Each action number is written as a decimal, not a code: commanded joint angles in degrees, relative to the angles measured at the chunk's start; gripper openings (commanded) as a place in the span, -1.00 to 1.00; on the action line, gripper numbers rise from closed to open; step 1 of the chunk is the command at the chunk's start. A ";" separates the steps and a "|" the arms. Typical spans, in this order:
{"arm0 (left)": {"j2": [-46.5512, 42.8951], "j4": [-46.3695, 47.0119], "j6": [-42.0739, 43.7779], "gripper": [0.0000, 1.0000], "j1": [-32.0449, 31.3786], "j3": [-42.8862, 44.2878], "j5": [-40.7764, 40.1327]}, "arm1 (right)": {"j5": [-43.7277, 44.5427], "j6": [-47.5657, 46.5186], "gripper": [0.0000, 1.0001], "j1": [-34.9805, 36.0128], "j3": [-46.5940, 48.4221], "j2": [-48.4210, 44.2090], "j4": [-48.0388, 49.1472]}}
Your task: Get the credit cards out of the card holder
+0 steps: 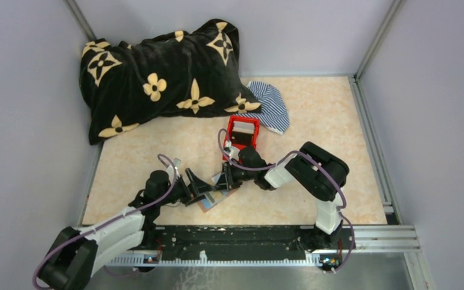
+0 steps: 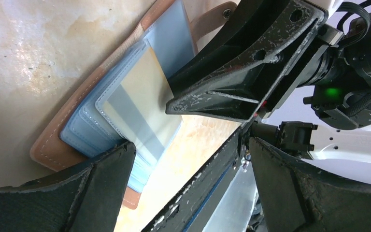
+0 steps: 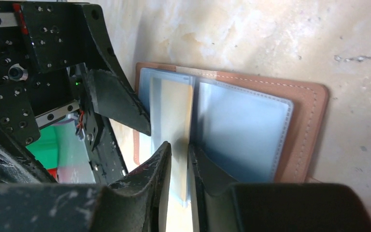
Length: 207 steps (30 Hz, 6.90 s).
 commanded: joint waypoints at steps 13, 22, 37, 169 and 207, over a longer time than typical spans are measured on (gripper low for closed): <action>11.35 6.54 3.37 0.98 0.00 -2.84 -5.49 | -11.41 -2.16 -1.00 9.50 -5.72 -5.45 -5.45; 12.29 8.13 2.81 0.98 0.13 -3.53 -5.89 | -10.09 -4.46 -0.85 9.44 -6.95 -8.68 -8.85; 13.47 8.73 4.48 0.98 0.32 -2.88 -5.38 | 4.46 -5.53 -0.88 8.33 -4.86 -8.93 -18.39; -17.20 -31.67 12.65 0.78 0.20 3.18 -22.53 | 1.30 -1.90 -0.44 3.63 12.80 -1.43 -18.19; -17.47 -31.21 12.94 0.78 0.25 3.46 -22.87 | -0.10 -0.36 -0.25 4.91 10.49 -1.65 -17.50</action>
